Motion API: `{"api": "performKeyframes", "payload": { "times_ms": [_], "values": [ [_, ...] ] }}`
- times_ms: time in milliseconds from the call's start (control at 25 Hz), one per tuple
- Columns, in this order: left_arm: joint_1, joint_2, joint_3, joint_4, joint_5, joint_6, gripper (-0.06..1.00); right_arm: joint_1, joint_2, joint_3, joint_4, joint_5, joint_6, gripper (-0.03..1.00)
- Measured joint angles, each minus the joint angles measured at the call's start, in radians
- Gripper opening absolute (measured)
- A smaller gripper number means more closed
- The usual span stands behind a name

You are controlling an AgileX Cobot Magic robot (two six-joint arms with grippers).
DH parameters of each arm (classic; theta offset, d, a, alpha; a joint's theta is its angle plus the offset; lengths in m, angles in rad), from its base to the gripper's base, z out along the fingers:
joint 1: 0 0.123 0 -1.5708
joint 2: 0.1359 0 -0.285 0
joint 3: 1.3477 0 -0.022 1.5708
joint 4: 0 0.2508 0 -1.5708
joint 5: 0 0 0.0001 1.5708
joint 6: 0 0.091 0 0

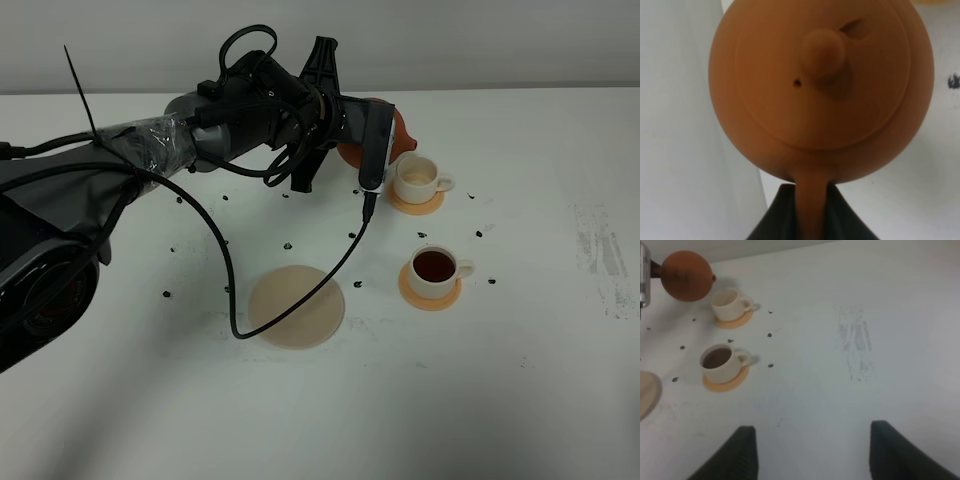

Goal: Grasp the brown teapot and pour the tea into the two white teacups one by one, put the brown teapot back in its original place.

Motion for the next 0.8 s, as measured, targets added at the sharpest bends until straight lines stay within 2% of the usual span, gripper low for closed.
{"api": "performKeyframes", "payload": {
  "times_ms": [240,560,800],
  "values": [
    [-0.007,0.0,0.0,0.058,-0.023,-0.025,0.12,0.0,0.0,0.0,0.0,0.0,0.0,0.51],
    [-0.01,0.02,0.0,0.177,-0.043,-0.071,0.12,0.0,0.0,0.0,0.0,0.0,0.0,0.51],
    [-0.01,0.025,0.0,0.207,-0.059,-0.072,0.12,0.0,0.0,0.0,0.0,0.0,0.0,0.51]
  ]
}}
